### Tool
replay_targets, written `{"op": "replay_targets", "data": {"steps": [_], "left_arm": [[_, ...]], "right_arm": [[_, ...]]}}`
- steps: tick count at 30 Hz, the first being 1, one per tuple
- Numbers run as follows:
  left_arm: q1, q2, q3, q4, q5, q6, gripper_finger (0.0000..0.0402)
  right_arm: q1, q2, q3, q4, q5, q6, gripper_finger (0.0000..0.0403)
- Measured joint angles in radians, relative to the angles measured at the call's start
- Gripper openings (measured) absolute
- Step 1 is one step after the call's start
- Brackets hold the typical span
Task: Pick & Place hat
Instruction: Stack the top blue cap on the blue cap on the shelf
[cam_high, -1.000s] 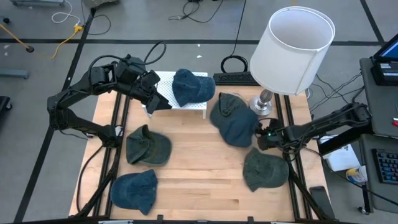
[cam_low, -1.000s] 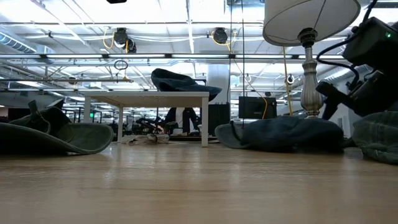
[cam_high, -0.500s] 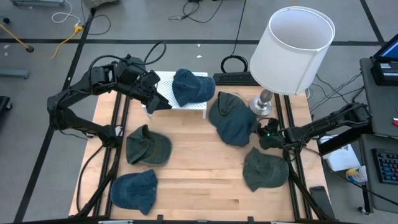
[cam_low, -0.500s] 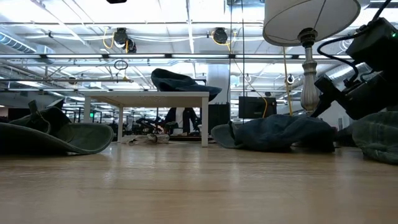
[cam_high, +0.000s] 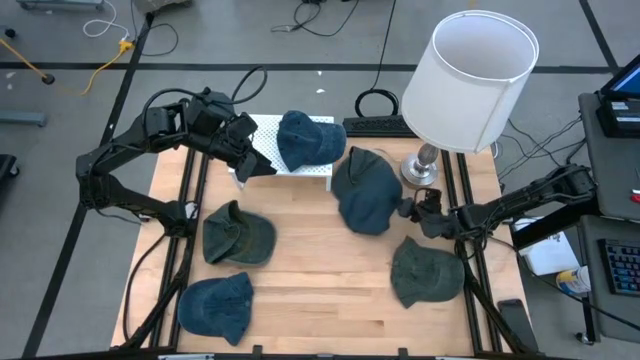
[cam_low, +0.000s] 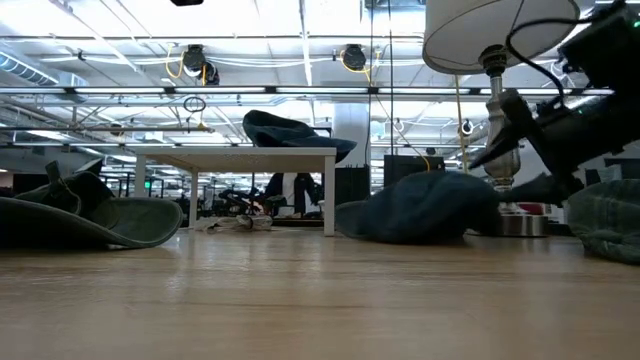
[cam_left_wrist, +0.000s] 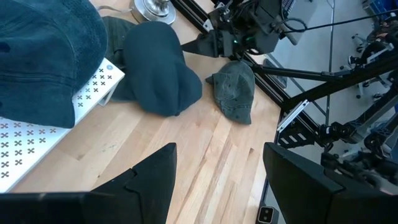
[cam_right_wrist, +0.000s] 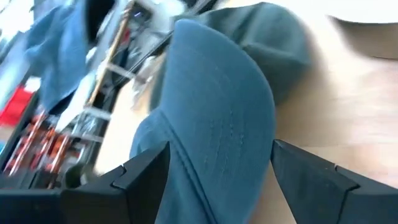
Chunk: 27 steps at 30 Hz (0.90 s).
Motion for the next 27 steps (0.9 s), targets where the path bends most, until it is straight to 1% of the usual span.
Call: {"op": "replay_targets", "data": {"steps": [6, 10, 12, 15, 17, 20, 21, 22, 27], "left_arm": [[0.000, 0.000, 0.000, 0.000, 0.000, 0.009, 0.0241], [0.000, 0.000, 0.000, 0.000, 0.001, 0.011, 0.0241], [0.000, 0.000, 0.000, 0.000, 0.001, 0.011, 0.0241], [0.000, 0.000, 0.000, 0.000, 0.001, 0.012, 0.0241], [0.000, 0.000, 0.000, 0.000, 0.002, 0.015, 0.0241], [0.000, 0.000, 0.000, 0.000, 0.002, 0.016, 0.0241], [0.000, 0.000, 0.000, 0.000, 0.002, 0.016, 0.0241], [0.000, 0.000, 0.000, 0.000, 0.002, 0.016, 0.0241], [0.000, 0.000, 0.000, 0.000, 0.005, 0.016, 0.0241]], "right_arm": [[0.000, 0.000, 0.000, 0.131, -0.104, -0.198, 0.0267], [0.000, 0.000, 0.000, 0.183, -0.162, -0.274, 0.0241], [0.001, 0.000, 0.000, 0.215, -0.173, -0.296, 0.0216], [0.001, 0.000, 0.000, 0.269, -0.190, -0.329, 0.0163], [0.001, 0.000, 0.000, 0.305, -0.196, -0.347, 0.0119], [0.001, 0.000, 0.000, 0.371, -0.217, -0.380, 0.0038], [0.001, 0.000, 0.000, 0.397, -0.229, -0.395, 0.0020], [0.001, 0.000, 0.000, 0.426, -0.241, -0.406, 0.0013], [0.011, 0.000, 0.000, 0.606, -0.268, -0.392, 0.0006]]}}
